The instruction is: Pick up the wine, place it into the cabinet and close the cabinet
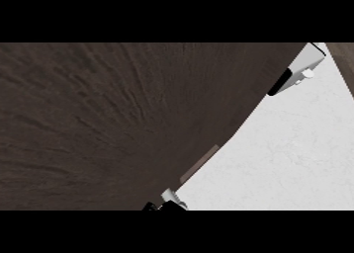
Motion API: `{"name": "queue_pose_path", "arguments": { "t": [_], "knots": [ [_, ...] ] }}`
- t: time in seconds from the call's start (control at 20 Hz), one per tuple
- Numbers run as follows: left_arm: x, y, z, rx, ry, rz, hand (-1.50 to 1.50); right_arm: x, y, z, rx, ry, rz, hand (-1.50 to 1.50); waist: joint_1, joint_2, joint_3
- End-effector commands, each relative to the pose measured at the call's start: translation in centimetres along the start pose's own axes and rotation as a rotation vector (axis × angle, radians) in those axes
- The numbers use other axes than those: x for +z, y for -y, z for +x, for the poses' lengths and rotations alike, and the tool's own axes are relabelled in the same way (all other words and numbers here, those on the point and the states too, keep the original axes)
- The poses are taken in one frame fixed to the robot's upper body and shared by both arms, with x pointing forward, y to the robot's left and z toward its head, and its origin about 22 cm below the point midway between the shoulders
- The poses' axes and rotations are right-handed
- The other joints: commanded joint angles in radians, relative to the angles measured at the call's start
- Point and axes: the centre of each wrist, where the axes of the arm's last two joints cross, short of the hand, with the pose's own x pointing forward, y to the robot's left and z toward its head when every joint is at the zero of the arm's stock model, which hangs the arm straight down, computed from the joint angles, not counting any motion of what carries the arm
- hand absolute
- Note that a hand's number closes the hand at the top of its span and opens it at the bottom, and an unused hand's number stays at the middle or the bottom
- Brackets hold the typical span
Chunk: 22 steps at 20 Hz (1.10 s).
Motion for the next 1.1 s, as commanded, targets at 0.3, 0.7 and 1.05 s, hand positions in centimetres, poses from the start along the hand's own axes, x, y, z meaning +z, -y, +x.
{"name": "queue_pose_path", "arguments": {
  "t": [0.3, 0.7, 1.05],
  "knots": [
    [-0.9, 1.1, 0.6, 0.01, -0.005, 0.013, -1.5, -11.3, 1.7, 2.3, 0.011, 0.019, -0.043, 1.5, 0.0, 0.002, 0.003],
    [-1.0, -0.6, -0.2, -0.023, 0.008, 0.045, -1.5, -15.7, 5.7, 2.2, 0.217, 0.049, -0.161, 1.5, -0.019, 0.0, 0.003],
    [-1.2, -0.7, -0.6, -0.027, 0.006, 0.045, -1.5, -17.9, 10.8, -0.7, 0.176, 0.005, -0.189, 1.5, -0.023, 0.002, 0.003]
  ]
}}
